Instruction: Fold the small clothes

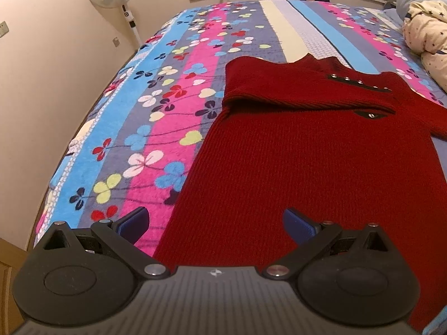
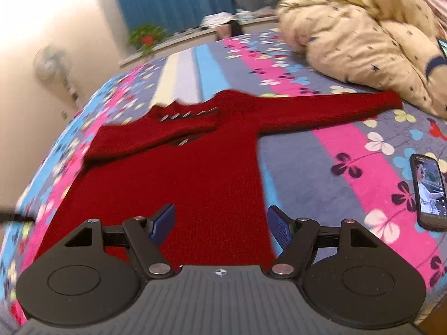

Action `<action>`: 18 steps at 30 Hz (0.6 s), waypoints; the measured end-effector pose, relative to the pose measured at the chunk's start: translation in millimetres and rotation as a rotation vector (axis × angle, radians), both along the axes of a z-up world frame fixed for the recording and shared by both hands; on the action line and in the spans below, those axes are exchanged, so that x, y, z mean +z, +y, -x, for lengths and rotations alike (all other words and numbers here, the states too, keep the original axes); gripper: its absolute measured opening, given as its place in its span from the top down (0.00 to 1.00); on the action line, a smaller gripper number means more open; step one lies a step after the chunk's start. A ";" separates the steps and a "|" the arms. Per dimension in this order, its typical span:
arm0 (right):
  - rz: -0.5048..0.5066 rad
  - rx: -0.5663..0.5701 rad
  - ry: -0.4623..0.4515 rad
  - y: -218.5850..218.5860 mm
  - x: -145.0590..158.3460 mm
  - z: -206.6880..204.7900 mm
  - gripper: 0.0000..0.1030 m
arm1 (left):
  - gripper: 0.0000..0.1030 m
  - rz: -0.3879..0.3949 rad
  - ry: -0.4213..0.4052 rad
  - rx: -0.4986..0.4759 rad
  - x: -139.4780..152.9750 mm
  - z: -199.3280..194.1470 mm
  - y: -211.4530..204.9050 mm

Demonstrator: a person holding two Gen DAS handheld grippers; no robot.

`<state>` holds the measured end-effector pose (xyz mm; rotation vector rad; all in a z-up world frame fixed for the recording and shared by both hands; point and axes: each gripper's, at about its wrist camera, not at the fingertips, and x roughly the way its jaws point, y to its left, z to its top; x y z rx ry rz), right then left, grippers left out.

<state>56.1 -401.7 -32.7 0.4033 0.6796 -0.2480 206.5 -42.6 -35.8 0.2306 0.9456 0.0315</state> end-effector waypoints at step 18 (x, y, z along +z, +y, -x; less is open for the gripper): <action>-0.245 -0.821 0.039 -306.3 -124.8 -162.0 0.27 | 0.01 0.036 0.086 0.291 -38.5 -104.6 66.6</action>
